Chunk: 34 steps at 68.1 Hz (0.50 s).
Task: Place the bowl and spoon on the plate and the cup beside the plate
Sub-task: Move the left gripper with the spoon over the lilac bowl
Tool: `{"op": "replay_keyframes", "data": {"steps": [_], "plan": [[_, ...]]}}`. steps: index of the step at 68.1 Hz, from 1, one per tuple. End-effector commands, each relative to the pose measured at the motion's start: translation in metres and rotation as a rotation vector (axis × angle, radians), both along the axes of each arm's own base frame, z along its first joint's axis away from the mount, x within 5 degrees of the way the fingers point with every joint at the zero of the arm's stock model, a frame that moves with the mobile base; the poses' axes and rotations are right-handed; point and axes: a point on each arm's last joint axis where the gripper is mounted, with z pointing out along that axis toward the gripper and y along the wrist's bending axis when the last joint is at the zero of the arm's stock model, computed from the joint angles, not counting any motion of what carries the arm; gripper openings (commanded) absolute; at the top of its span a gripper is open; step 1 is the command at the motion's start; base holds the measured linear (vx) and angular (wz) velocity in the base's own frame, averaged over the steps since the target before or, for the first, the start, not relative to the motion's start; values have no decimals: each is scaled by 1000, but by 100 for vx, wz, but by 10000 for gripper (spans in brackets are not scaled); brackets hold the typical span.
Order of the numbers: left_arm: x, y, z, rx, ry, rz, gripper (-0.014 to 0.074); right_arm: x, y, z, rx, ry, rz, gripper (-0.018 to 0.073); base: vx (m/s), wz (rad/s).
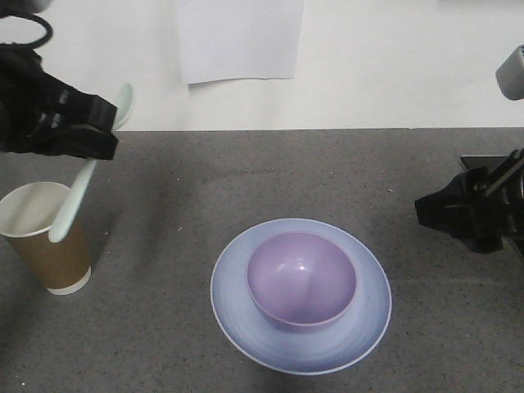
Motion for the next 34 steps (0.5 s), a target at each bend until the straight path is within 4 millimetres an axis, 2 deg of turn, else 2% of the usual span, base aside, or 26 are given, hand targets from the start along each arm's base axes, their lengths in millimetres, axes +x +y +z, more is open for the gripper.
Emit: {"op": "replay_keyframes", "data": {"steps": [1, 25, 34], "plan": [[3, -15, 6, -61, -46, -76, -6, 0, -1, 13, 24, -93, -4, 546, 0, 0], [19, -79, -41, 17, 73, -289, -6, 1, -1, 15, 30, -109, -6, 546, 0, 0], [23, -101, -50, 41, 94, -358, -6, 1, -1, 15, 34, -119, -7, 546, 0, 0]]}}
